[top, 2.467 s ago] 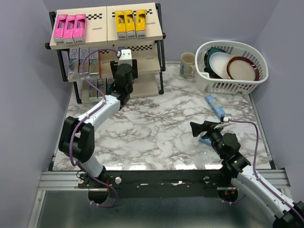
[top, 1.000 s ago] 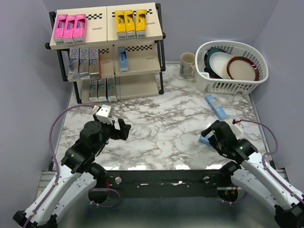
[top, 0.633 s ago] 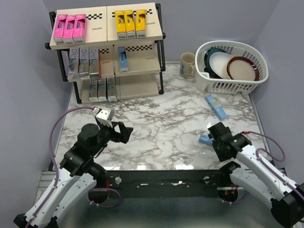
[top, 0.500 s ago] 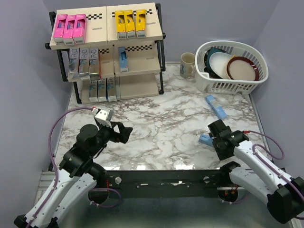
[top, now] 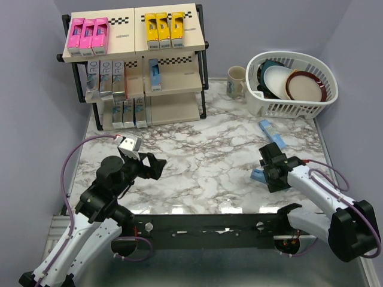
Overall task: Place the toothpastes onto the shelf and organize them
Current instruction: Pick up the toothpaste from the center of the board.
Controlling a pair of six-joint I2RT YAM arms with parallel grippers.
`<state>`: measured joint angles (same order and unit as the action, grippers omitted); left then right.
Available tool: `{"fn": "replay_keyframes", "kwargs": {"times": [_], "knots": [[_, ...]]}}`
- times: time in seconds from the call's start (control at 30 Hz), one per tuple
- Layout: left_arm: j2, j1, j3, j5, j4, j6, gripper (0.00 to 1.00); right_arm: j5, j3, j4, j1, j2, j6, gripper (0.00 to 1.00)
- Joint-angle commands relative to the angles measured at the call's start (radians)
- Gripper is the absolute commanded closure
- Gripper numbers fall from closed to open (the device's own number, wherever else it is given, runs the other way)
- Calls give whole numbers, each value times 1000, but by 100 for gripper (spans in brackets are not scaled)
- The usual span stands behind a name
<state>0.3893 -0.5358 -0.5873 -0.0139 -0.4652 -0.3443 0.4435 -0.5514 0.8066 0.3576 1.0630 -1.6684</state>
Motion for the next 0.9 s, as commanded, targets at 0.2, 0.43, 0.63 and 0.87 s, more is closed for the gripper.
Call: {"fn": "replay_keyframes", "kwargs": {"times": [0.2, 0.43, 0.63, 0.87], "knots": [[23, 8, 18, -78, 17, -4, 1, -26, 1, -64, -8, 60, 85, 21], [29, 10, 24, -87, 23, -5, 1, -97, 18, -147, -8, 40, 263, 39], [75, 13, 26, -112, 25, -16, 1, -158, 47, -234, -8, -12, 438, 49], [152, 17, 29, -184, 52, -62, 1, -239, 94, -375, -6, -9, 567, 35]]}}
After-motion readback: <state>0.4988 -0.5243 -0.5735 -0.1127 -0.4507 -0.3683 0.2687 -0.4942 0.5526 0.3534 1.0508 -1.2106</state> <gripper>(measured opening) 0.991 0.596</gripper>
